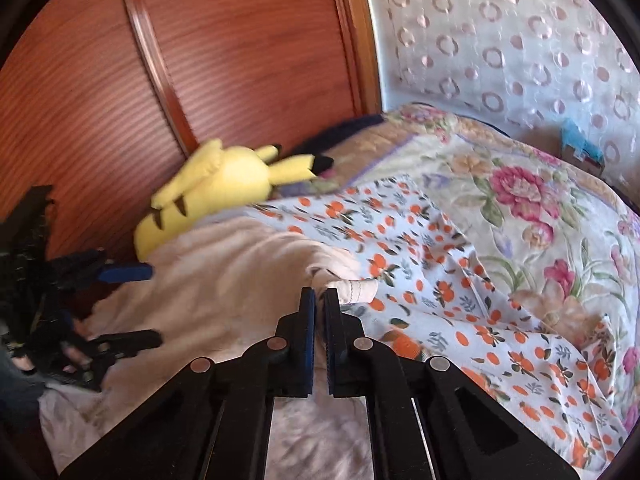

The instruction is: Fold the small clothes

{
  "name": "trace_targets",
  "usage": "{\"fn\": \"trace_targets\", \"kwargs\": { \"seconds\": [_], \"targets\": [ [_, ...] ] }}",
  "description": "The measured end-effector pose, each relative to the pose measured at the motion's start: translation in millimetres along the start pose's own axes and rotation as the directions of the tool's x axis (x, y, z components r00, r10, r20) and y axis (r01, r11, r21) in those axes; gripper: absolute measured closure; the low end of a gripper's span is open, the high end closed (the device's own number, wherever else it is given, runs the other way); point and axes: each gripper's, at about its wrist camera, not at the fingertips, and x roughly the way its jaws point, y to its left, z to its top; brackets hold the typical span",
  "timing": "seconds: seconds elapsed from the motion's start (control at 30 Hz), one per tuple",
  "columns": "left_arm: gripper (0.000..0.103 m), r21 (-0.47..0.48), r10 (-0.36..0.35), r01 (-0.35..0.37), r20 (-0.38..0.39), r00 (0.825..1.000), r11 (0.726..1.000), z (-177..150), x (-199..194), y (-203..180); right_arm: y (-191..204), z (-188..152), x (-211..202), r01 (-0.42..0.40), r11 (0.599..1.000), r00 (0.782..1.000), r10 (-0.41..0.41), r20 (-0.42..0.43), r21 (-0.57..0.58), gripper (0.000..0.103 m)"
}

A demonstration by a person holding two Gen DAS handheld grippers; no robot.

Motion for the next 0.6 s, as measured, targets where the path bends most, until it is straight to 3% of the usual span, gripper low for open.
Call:
{"fn": "trace_targets", "kwargs": {
  "seconds": [0.13, 0.27, 0.4, 0.5, 0.6],
  "targets": [
    [0.028, -0.007, 0.011, -0.011, 0.015, 1.0, 1.0, -1.2, -8.9, 4.5, 15.9, -22.3, -28.0, -0.035, 0.998, 0.999, 0.036, 0.021, -0.052, 0.099],
    [0.028, -0.013, 0.018, -0.018, 0.028, 0.999, 1.0, -2.0, -17.0, 8.3, 32.6, -58.9, -40.4, -0.069, 0.992, 0.997, 0.065, -0.036, -0.105, 0.099],
    [0.028, -0.013, 0.015, -0.015, 0.033, 0.999, 1.0, 0.3, -18.2, 10.0, 32.9, -85.8, -33.8, -0.033, 0.993, 0.994, 0.02, -0.105, -0.117, 0.099],
    [0.028, -0.018, -0.003, 0.003, 0.032, 0.999, 1.0, 8.8, -13.2, 8.9, 20.9, -89.3, -35.6, -0.034, 0.997, 0.994, 0.027, -0.104, -0.065, 0.093],
    [0.028, 0.005, -0.025, 0.024, 0.031, 0.999, 1.0, 24.0, -5.8, 2.6, 9.7, -87.6, -48.2, -0.035, 0.999, 0.998, 0.034, -0.055, -0.024, 0.079]
  ]
}}
